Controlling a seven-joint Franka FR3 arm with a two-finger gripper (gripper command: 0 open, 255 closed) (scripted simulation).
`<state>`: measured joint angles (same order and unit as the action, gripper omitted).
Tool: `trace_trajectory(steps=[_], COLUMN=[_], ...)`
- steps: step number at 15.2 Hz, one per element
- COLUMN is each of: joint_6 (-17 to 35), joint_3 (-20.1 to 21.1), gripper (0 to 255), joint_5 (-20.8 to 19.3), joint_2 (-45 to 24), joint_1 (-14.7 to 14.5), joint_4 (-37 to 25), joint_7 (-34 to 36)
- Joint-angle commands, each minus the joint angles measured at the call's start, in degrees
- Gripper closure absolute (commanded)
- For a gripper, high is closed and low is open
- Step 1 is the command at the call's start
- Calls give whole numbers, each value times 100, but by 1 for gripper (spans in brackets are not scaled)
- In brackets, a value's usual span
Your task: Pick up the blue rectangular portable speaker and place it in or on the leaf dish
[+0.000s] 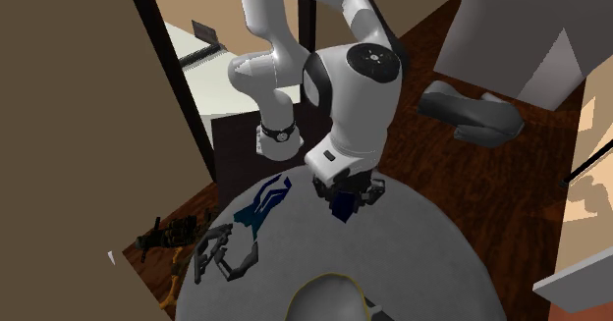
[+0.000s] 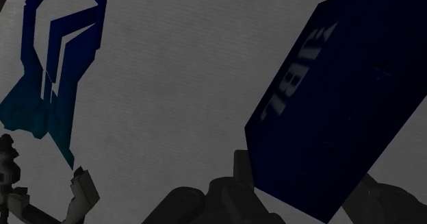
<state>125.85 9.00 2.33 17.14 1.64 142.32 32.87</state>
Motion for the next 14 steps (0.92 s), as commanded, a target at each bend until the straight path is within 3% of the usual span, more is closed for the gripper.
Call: trace_trajectory(steps=[1, 10, 14], joint_6=[-169, -857, -903], joint_3=[-5, -41, -222], gripper=[255, 255, 255], joint_5=[8, 21, -142], joint_2=[81, 342, -399], joint_1=[-4, -7, 176], joint_4=[-87, -515, -1296], joint_7=[-4, -29, -282])
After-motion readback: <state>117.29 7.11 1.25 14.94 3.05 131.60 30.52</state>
